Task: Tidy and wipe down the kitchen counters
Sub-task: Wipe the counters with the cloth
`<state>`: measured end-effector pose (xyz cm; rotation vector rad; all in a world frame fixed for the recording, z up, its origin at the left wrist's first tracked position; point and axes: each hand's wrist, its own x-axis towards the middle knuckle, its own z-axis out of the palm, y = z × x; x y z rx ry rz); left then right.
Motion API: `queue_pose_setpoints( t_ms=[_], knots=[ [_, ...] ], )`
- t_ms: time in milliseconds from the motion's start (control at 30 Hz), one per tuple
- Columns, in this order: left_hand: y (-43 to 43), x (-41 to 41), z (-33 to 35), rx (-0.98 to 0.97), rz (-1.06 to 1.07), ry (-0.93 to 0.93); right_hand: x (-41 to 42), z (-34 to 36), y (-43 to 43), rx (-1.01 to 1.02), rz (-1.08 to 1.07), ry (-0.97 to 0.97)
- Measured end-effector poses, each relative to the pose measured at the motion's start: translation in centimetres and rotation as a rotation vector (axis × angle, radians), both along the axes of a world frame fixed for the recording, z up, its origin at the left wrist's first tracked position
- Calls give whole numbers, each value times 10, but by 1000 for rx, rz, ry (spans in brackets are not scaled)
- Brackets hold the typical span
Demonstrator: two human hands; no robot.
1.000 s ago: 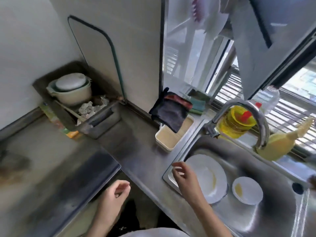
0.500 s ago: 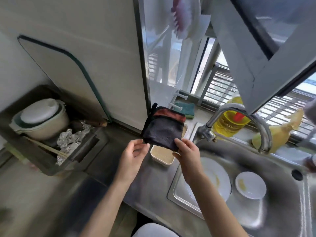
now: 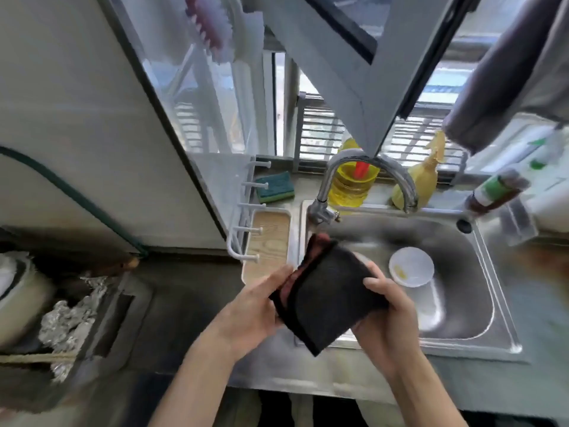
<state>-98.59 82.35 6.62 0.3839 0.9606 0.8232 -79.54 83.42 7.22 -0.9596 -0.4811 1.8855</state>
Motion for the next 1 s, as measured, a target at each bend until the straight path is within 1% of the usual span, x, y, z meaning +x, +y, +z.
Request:
queue_pose_setpoints(
  t_ms=[67,167,233,267,300,333,400,433,467,533,633,767,833,900,967,1000],
  knots=[
    [9,21,-6,15,-117,17,20,-8,-10,-11,-131,-192],
    [17,68,-10,-7,-104,24,51,-22,-23,-9,-402,-550],
    [17,104,-11,-17,-73,32,71,-28,-31,40,-446,-764],
    [14,122,-12,-12,-77,58,81,-29,-35,56,-419,-850],
    [12,141,-12,-2,-93,84,91,-31,-39,65,-366,-880],
    [10,158,-11,13,-112,98,100,-31,-43,60,-300,-828],
    [5,191,-11,40,-142,104,119,-30,-50,28,-179,-594],
    [3,207,-12,58,-155,111,129,-31,-52,27,-135,-512],
    [2,223,-14,74,-166,130,142,-32,-55,48,-112,-498],
    [0,258,-18,120,-174,183,174,-35,-60,84,-132,-499],
    [-5,317,-23,170,-138,276,236,-40,-63,47,-145,-469],
    [-11,392,-36,170,-87,391,315,-50,-63,-3,-91,-505],
    [-15,421,-42,112,-23,444,346,-53,-61,17,-36,-552],
    [-16,447,-46,45,-23,381,371,-58,-60,68,22,-631],
    [-14,472,-49,-10,-139,301,394,-69,-59,80,33,-705],
    [-11,485,-51,-49,-195,288,405,-74,-58,54,-2,-745]
  ],
)
